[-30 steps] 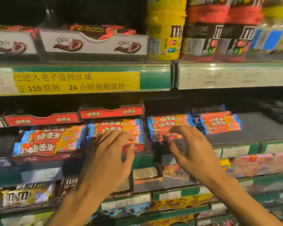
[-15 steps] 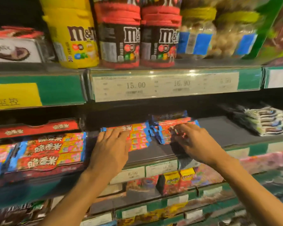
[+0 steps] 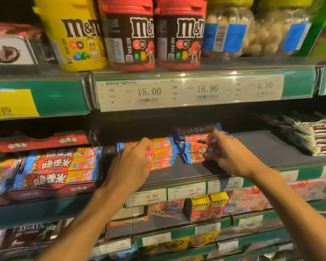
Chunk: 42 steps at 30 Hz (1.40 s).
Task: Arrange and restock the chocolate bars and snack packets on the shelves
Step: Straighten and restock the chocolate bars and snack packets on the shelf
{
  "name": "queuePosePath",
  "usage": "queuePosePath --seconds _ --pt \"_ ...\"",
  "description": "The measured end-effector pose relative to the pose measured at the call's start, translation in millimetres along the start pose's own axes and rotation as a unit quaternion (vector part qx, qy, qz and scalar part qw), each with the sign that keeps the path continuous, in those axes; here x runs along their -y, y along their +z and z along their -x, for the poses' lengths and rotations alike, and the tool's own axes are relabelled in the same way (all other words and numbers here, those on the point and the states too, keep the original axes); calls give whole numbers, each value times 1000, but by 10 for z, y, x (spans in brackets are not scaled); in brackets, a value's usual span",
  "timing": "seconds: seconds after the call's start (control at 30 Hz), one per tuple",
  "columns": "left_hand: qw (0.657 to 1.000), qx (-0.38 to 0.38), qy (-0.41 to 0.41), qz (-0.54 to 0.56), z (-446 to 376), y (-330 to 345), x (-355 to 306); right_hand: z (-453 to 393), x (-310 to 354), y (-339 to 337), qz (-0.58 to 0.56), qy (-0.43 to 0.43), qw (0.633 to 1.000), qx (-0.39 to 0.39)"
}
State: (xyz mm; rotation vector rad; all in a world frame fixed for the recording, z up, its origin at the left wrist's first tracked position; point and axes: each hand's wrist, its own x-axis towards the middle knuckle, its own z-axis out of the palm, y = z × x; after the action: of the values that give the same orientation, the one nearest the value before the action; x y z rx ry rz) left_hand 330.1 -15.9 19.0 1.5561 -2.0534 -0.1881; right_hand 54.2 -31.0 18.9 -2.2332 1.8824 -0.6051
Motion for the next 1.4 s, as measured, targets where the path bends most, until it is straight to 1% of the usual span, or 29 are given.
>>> queuePosePath --seconds 0.1,0.17,0.23,0.3,0.43,0.53,0.7,0.83,0.9,1.0,1.07,1.17,1.23,1.3,1.4 --pt "999 -22 1 23 125 -127 -32 128 172 14 -10 -14 998 -58" --pt "998 -45 5 46 254 -252 34 218 387 17 -49 -41 993 -96" --pt "994 -73 -1 76 428 -420 160 284 648 51 -94 -78 986 -112" --pt "991 -94 -19 95 601 -596 309 320 942 130 -117 -111 981 -107" --pt "984 -172 -25 48 848 -906 699 279 1536 371 -132 -155 975 -94" --pt "983 -176 -41 31 969 -1095 1081 217 1944 525 -144 -187 969 -66" --pt "981 -192 -33 -14 1142 -1379 1694 134 2483 745 -105 -193 975 -39" --pt "972 -200 -31 -119 1162 -1520 2151 65 2879 1027 -38 -207 976 -54" --pt "969 -209 -16 -131 1153 -1530 2297 36 2976 1184 -19 -214 973 -82" --pt "964 -239 7 -119 1154 -1515 2379 11 3007 1357 -2 -205 969 -138" --pt "961 -251 -2 -114 1160 -1496 2427 20 3008 1424 14 -203 965 -164" --pt "960 -249 -32 -124 1154 -1456 2519 61 3013 1463 1 -193 962 -194" --pt "954 -265 -47 -129 1148 -1439 2538 102 3019 1477 0 -194 960 -204" --pt "953 -277 -45 -113 1153 -1419 2552 164 3034 1479 24 -195 960 -198" --pt "961 -263 -38 -82 1238 -1390 2528 334 3078 1470 67 -190 962 -183"
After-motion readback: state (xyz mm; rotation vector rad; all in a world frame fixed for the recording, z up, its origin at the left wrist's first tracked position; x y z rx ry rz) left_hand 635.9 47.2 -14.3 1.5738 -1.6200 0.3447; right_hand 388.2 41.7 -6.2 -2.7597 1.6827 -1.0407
